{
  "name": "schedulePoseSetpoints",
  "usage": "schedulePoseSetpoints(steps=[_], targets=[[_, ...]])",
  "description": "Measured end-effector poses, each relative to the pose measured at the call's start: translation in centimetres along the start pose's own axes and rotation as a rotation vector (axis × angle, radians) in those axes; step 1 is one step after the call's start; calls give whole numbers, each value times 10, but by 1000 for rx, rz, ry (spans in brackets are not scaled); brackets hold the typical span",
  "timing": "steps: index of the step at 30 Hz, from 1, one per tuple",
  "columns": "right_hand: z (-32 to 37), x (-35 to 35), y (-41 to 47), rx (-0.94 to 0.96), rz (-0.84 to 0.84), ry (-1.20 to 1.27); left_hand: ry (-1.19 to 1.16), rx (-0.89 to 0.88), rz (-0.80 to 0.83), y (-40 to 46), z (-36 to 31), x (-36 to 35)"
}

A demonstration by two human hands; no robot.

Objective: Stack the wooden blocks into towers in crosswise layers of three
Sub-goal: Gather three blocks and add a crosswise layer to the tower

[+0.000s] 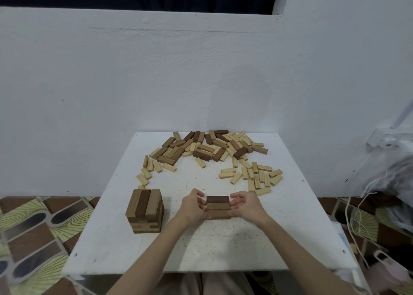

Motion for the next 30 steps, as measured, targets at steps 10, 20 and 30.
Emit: schedulePoseSetpoints(steps=[10,20,30], targets=[[0,4,-2,13,32,18,-15,6,7,2,-1,1],[5,0,-3,37,65,-69,103,-3,-5,-1,-8,-2],[28,-7,0,109,218,-473,464,-48,140,6,-29,-6]])
Point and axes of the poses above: each hand's wrist, its own y-axis towards the middle knuckle, its own x-axis out of the back of the hand, z = x × y, the point moved 6 cm from there along y, towards the middle knuckle, and after that the axes turned 11 degrees about z, right-handed, at the moved point
